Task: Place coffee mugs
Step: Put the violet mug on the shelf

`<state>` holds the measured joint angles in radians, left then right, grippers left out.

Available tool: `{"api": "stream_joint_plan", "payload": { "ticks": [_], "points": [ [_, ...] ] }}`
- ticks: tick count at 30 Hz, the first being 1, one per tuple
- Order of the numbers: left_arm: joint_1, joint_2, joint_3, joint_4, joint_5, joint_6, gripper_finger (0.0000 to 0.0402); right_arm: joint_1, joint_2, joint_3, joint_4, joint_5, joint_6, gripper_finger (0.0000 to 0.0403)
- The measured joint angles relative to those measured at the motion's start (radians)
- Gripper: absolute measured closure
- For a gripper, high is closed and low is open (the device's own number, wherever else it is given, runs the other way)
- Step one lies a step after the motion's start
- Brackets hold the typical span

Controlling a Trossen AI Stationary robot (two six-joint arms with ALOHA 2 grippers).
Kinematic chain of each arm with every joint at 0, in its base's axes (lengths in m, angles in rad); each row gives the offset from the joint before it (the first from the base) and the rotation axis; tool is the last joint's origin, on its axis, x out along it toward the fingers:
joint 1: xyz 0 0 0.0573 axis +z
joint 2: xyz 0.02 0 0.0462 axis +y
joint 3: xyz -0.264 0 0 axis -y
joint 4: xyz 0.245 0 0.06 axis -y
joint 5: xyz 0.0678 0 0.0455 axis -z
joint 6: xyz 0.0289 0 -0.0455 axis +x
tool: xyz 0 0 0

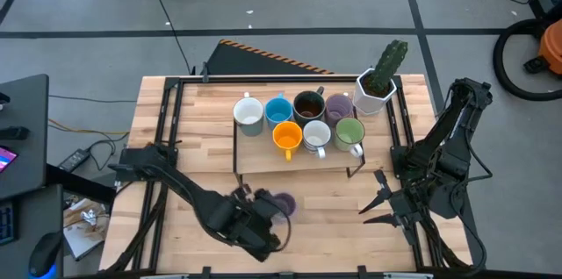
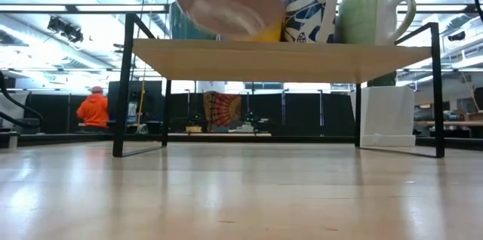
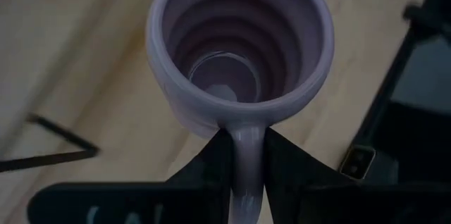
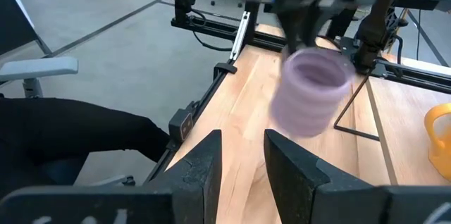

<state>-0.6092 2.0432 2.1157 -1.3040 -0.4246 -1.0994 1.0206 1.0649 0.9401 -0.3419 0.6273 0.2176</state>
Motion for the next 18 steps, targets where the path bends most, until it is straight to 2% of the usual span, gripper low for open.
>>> {"api": "stream_joint_plan", "payload": {
  "ticks": [9, 12, 18],
  "points": [
    [0.004, -0.123, 0.0, -0.192, -0.16, -0.172, 0.034, 0.0, 0.0, 0.0, -0.003, 0.0, 0.0, 0.029],
    [0.024, -0.133, 0.001, -0.267, -0.166, -0.23, 0.034, 0.0, 0.0, 0.0, -0.004, 0.0, -0.001, 0.029],
    [0.094, -0.13, -0.001, -0.268, -0.159, -0.225, 0.034, 0.0, 0.0, 0.0, -0.004, 0.0, -0.002, 0.029]
  ]
}}
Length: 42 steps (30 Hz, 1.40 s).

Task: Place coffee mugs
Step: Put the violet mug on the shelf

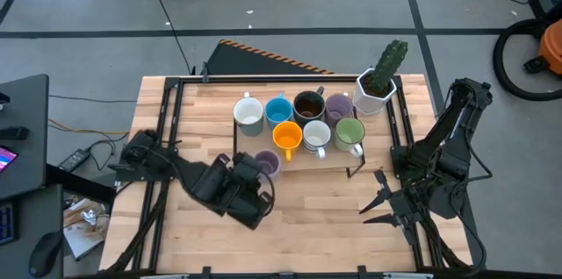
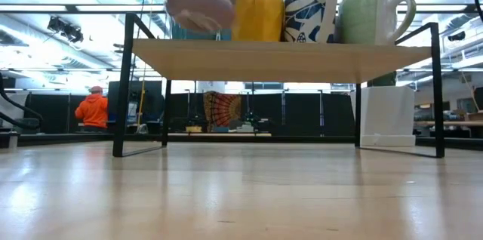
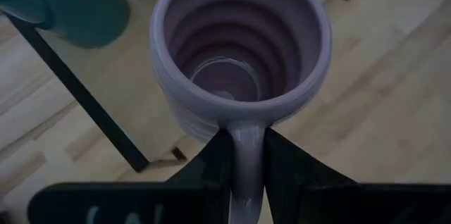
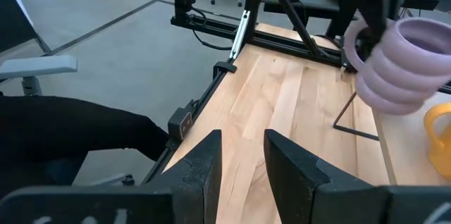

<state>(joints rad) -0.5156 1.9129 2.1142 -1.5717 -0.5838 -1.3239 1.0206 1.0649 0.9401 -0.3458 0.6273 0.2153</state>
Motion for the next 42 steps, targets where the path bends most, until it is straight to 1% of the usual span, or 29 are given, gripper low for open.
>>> {"api": "stream_joint_plan", "payload": {
  "ticks": [5, 8, 13, 23, 27, 32, 34, 38, 42],
  "points": [
    [0.056, 0.002, -0.011, 0.001, 0.019, 0.023, 0.034, 0.0, 0.0, 0.0, -0.001, -0.001, 0.002, 0.029],
    [0.078, 0.002, -0.011, 0.001, 0.017, 0.024, 0.034, 0.0, 0.0, 0.0, -0.001, -0.011, 0.001, 0.029],
    [0.102, 0.002, -0.011, 0.001, 0.043, 0.025, 0.034, 0.0, 0.0, 0.0, 0.0, -0.023, 0.002, 0.029],
    [0.097, 0.002, -0.011, 0.001, 0.046, -0.007, 0.034, 0.002, 0.0, 0.0, 0.0, -0.028, 0.002, 0.029],
    [0.088, 0.002, -0.011, 0.001, 0.043, -0.013, 0.034, 0.002, 0.0, 0.0, 0.0, -0.049, 0.003, 0.029],
    [0.072, -0.04, -0.014, 0.001, 0.015, 0.001, 0.034, 0.002, 0.0, 0.0, 0.0, -0.053, 0.003, 0.029],
    [0.073, -0.064, -0.049, 0.005, 0.015, -0.004, 0.034, 0.002, 0.0, 0.0, 0.0, -0.053, 0.003, 0.029],
    [0.072, -0.116, -0.159, -0.003, 0.026, -0.055, 0.034, 0.002, 0.0, 0.0, 0.0, -0.053, 0.01, 0.029],
    [0.067, -0.168, -0.215, 0.001, -0.006, -0.093, 0.034, 0.002, 0.0, 0.0, 0.003, -0.052, 0.009, 0.029]
  ]
}}
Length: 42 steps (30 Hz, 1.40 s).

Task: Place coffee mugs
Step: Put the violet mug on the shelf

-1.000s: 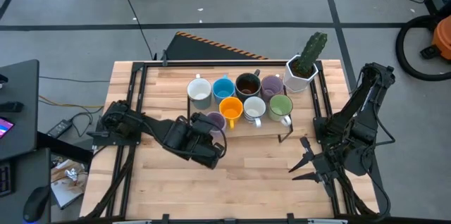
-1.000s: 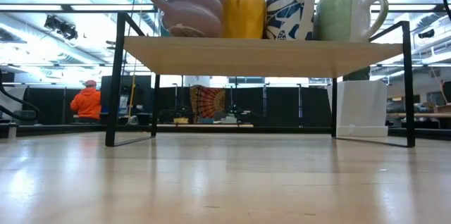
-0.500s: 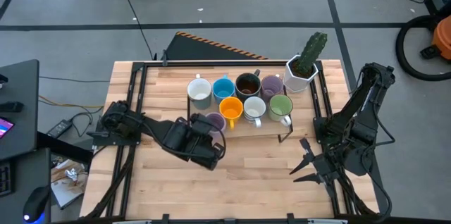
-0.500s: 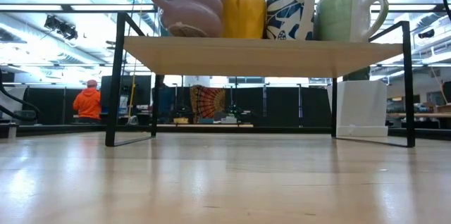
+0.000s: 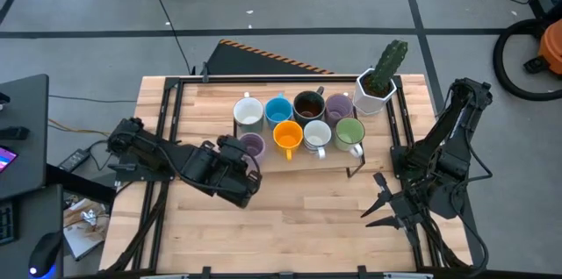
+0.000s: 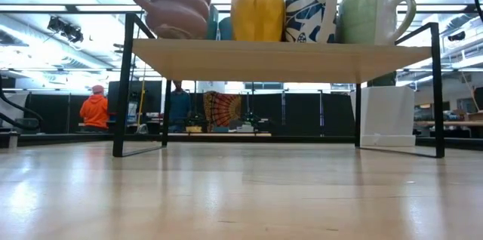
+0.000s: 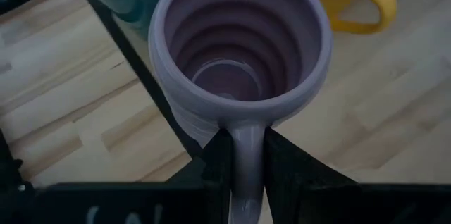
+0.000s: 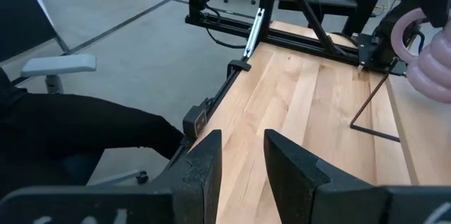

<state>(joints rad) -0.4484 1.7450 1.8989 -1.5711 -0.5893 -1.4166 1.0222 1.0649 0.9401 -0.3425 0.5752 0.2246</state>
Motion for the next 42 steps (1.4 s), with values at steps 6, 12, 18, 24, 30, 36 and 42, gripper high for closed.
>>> {"api": "stream_joint_plan", "payload": {
  "ticks": [6, 12, 18, 24, 30, 36, 42],
  "points": [
    [0.002, -0.013, -0.029, 0.011, -0.001, -0.06, 0.034, 0.0, 0.0, 0.0, 0.006, 0.001, -0.009, 0.029],
    [0.012, -0.012, -0.029, 0.071, 0.0, -0.114, 0.034, 0.0, 0.0, 0.0, 0.012, 0.001, -0.011, 0.029],
    [0.02, 0.016, -0.03, 0.069, -0.036, -0.161, 0.0337, 0.0, 0.0, 0.0, 0.012, 0.001, -0.016, 0.029],
    [0.032, 0.044, -0.03, 0.073, -0.038, -0.147, 0.0337, 0.0, 0.0, 0.0, 0.019, 0.001, -0.019, 0.029],
    [0.049, 0.051, -0.03, 0.072, -0.08, -0.144, 0.0335, 0.0, 0.0, 0.0, 0.02, 0.001, -0.019, 0.029],
    [0.064, 0.061, -0.03, 0.069, -0.071, -0.142, 0.0333, 0.0, 0.0, 0.0, 0.019, 0.0, -0.019, 0.029],
    [0.07, 0.071, -0.029, 0.073, -0.062, -0.142, 0.0328, 0.0, 0.0, 0.0, 0.019, 0.0, -0.018, 0.029]
  ]
}}
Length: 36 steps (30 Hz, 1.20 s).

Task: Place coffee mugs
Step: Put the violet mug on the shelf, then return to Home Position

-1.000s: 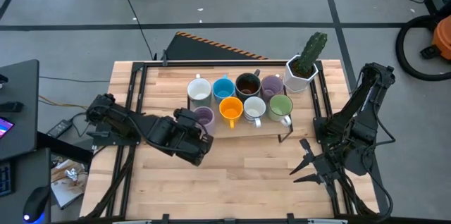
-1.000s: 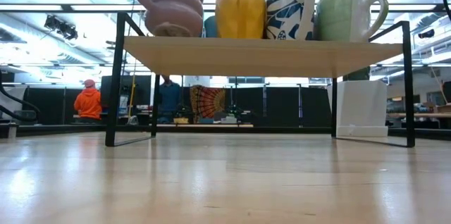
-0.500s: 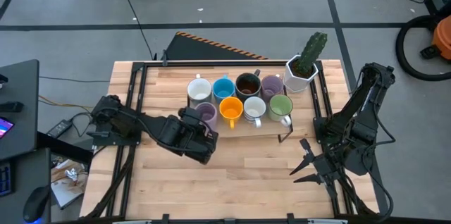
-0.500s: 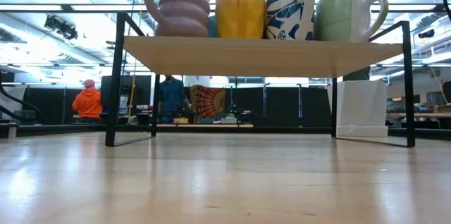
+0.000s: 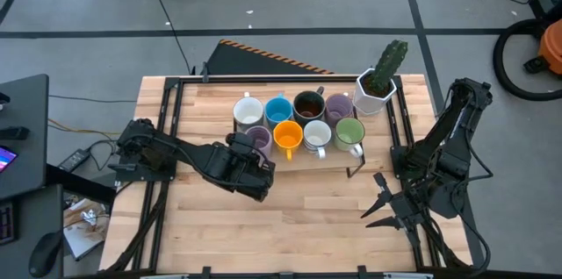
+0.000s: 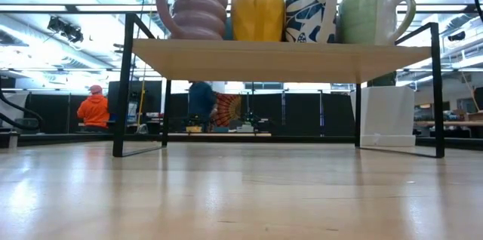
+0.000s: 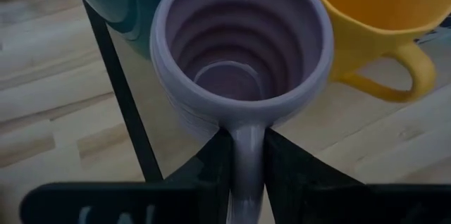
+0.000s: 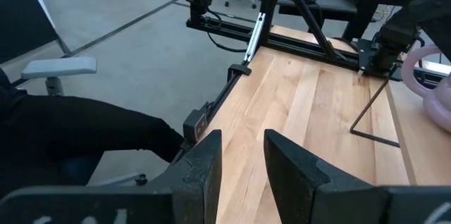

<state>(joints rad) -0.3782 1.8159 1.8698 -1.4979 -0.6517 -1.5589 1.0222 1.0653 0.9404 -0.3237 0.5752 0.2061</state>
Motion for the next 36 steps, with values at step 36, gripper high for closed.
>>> {"api": "stream_joint_plan", "payload": {
  "ticks": [36],
  "points": [
    [-0.11, -0.178, 0.0, 0.0, -0.168, 0.446, 0.0261, 0.039, -0.224, -0.043, -0.061, 0.059, 0.003, 0.029]
  ]
}}
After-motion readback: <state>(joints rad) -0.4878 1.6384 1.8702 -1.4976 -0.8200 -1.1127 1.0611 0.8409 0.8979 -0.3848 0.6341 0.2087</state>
